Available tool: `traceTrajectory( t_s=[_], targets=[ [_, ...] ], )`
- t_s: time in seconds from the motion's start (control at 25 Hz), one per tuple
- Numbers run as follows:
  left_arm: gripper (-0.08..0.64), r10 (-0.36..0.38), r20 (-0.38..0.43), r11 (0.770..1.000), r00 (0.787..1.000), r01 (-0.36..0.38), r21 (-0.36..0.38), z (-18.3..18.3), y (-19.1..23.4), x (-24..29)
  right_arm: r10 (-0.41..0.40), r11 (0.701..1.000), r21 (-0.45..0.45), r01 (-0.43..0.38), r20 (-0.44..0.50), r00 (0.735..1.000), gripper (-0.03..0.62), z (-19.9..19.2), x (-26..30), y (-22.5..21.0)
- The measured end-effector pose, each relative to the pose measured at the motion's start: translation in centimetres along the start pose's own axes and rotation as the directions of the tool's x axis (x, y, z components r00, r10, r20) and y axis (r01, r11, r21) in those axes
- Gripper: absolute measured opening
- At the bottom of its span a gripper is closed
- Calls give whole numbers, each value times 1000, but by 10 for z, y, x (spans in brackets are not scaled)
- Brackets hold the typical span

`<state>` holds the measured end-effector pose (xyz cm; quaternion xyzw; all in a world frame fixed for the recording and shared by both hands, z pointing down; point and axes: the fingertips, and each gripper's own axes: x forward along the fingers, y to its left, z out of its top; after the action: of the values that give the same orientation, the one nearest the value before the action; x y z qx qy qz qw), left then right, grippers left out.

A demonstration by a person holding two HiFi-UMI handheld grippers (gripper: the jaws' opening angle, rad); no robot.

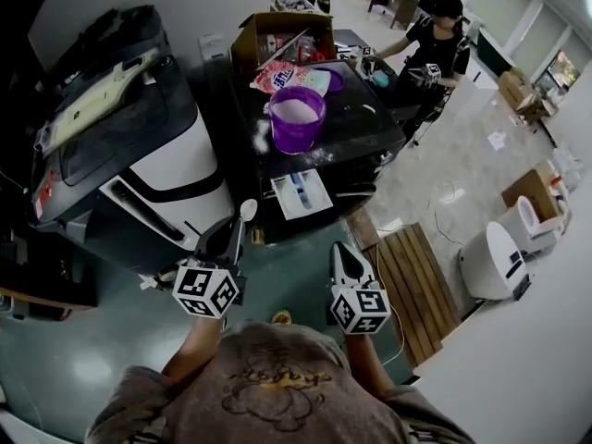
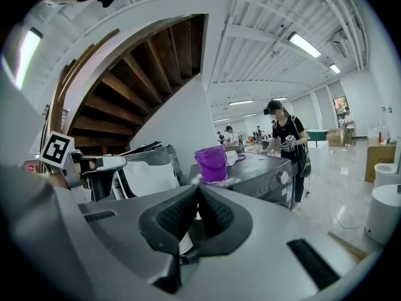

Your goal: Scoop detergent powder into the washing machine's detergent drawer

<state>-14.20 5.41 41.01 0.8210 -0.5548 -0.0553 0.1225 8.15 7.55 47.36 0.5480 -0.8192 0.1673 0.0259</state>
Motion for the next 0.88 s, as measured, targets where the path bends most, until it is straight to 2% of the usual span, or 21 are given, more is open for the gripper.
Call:
traceTrajectory(
  t_s=[0.16,0.44,0.88],
  targets=[
    [23,6,-2,1000,1000,-6,9,-1,0,17,-10,1000,7,10,1,1000,2,4,12,-18],
    [23,24,-18,1000,1000,-23,9,-7,6,34,10,1000,12,-10,-15,1000,2,5,30,-25],
    [23,-8,3,1000,1000,8,7,7,23,82,-9,1000,15,9,-2,1000,2,17,73,-43]
  ],
)
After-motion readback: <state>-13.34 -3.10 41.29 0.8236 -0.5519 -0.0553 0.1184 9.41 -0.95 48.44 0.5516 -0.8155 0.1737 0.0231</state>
